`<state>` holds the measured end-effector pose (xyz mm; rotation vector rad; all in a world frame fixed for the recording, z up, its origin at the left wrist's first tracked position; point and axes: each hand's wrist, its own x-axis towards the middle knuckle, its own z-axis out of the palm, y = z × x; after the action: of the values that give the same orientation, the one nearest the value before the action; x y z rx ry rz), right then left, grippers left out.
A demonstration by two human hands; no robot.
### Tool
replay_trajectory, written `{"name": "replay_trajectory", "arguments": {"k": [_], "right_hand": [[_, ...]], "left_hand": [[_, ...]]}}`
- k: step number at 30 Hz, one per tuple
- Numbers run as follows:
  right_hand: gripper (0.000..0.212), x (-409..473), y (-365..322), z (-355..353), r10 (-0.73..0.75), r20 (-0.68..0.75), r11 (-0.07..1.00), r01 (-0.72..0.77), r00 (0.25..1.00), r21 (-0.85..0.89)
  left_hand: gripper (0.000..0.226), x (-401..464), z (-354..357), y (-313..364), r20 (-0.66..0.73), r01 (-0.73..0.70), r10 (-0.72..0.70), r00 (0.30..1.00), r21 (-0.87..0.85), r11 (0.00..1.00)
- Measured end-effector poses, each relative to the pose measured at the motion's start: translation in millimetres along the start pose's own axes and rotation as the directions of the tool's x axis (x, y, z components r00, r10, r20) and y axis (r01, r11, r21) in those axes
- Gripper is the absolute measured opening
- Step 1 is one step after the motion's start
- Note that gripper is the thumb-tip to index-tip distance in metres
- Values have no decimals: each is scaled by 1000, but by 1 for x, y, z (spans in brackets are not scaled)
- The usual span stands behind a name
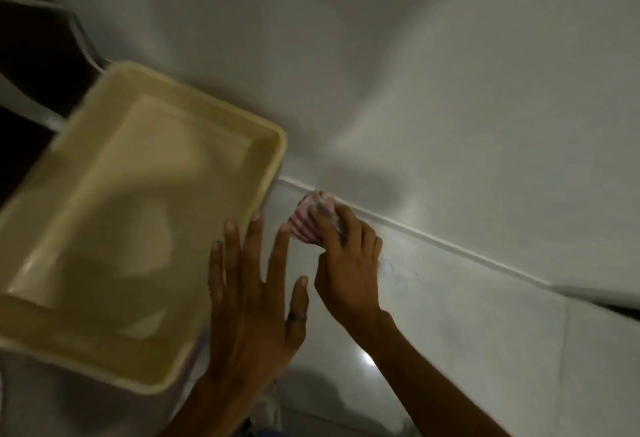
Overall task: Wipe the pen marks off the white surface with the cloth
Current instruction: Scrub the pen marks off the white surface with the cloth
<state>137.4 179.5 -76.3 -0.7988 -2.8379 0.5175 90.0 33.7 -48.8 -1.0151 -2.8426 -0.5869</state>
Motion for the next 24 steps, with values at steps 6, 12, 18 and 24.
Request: {"name": "replay_trajectory", "arguments": {"k": [6,12,18,24], "right_hand": [[79,-104,152,53,340,295,940,-329,893,-88],[83,-180,290,139,509,247,859,-502,824,-96],[61,-214,383,214,563,158,815,-577,811,60],[65,-220,429,266,353,148,929,-365,924,63]], "left_hand": [[75,-67,115,53,294,-174,165,941,5,985],[82,-123,267,64,498,-180,141,855,30,983],[82,-155,399,81,499,-5,-29,866,67,998],[70,-163,496,69,403,-23,-25,915,114,993]]}}
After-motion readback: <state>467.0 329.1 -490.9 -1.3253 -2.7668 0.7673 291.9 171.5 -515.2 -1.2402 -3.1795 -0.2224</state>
